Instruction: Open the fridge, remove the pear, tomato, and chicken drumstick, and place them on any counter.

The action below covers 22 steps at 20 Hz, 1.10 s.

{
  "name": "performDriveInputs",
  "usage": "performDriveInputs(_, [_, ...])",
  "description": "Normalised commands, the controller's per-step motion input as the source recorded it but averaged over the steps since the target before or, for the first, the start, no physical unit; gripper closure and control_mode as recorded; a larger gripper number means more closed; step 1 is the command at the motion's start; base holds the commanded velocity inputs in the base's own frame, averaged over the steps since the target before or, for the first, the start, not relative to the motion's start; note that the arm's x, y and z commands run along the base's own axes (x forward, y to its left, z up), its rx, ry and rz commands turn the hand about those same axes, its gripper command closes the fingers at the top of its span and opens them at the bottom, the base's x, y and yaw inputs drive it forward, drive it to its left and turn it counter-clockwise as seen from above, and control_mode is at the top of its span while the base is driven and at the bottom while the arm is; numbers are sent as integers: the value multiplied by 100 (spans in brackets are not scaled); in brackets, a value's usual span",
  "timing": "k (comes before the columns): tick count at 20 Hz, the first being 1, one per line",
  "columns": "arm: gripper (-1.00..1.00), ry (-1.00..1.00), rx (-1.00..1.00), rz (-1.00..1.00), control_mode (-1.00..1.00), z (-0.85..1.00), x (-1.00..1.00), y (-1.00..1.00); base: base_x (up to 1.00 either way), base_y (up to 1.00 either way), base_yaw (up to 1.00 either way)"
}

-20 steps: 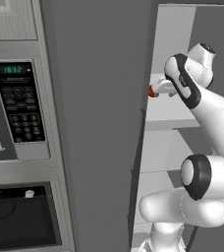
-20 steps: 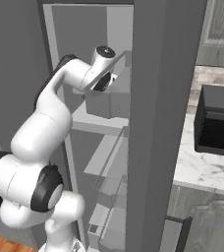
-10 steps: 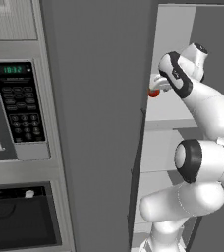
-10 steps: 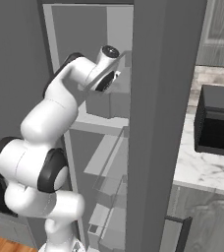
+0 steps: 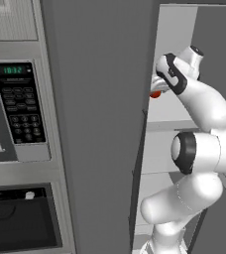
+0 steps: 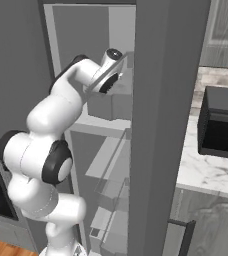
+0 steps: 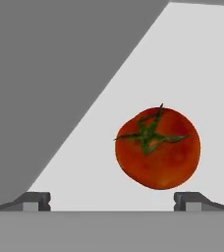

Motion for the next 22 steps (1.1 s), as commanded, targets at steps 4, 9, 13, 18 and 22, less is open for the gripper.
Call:
performDriveInputs(4, [-100, 0, -7, 0, -100, -15, 24, -1, 0, 0, 0])
performDriveInputs(9, [-100, -2, -9, 0, -100, -12, 16, -14, 0, 0, 0])
performDriveInputs(13, [-100, -4, -10, 0, -100, -11, 18, -21, 0, 0, 0])
performDriveInputs(18, [-100, -2, -4, 0, -100, -17, 23, -6, 0, 0, 0])
performDriveInputs(22, [-100, 0, 0, 0, -100, -18, 33, 0, 0, 0, 0])
